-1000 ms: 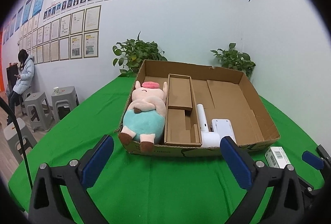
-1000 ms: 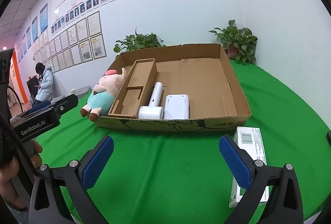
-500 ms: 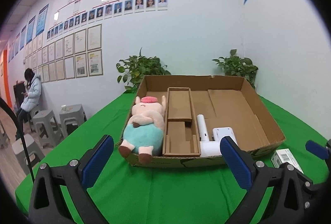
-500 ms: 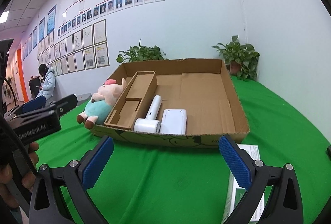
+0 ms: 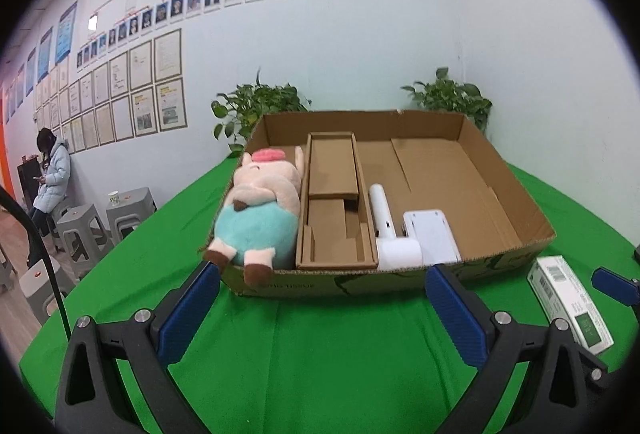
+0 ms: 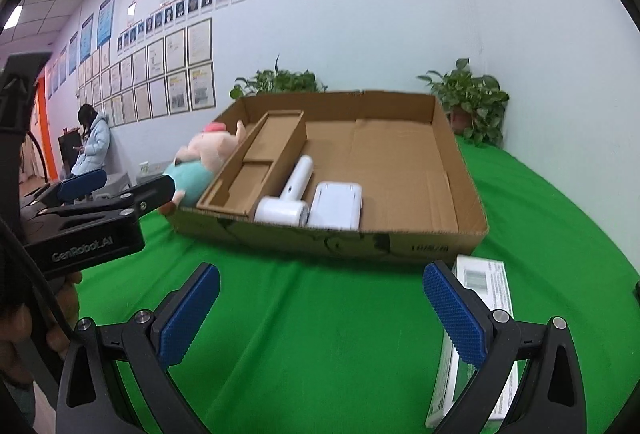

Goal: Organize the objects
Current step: 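Move the right tool toward the white-and-green product box on the table, then close the right tool on the white-and-green product box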

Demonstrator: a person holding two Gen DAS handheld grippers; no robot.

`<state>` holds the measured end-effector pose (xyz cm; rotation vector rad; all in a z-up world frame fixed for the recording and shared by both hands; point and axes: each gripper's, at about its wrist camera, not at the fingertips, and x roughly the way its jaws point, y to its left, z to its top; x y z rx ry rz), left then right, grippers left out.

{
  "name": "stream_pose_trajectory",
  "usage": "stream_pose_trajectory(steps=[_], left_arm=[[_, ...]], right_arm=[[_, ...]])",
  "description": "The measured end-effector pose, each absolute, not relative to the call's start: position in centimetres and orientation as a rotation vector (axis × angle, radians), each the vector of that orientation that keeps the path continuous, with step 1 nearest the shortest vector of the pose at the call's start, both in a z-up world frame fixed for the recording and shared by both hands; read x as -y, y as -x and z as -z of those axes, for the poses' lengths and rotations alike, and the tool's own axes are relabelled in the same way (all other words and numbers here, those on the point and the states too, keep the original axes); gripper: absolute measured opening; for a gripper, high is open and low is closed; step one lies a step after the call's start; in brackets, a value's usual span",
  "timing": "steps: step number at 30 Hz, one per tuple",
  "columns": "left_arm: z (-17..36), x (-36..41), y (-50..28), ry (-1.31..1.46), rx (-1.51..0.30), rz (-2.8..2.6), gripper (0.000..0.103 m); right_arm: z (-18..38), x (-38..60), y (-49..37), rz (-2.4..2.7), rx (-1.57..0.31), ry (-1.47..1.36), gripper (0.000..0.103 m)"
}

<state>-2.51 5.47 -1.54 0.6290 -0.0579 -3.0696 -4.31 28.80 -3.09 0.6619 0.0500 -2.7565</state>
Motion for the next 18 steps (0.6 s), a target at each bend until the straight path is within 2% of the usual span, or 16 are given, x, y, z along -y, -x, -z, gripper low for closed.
stream_pose_trajectory(steps=[7, 12, 18], left_arm=[[3.6, -5.9, 4.0, -0.890, -0.028, 3.138, 0.102], [4.2, -6.9, 4.5, -0.980, -0.077, 3.193, 0.102], [4.6, -8.4, 5.4, -1.076, -0.092, 3.237, 0.102]], right_arm=[[6.1, -33.8, 6.3, 2.917, -0.056, -0.942, 0.103], [8.5, -37.8, 7.1, 2.989, -0.051, -1.136, 0.102], [10.5, -38.1, 7.9, 2.878, 0.004, -1.275, 0.086]])
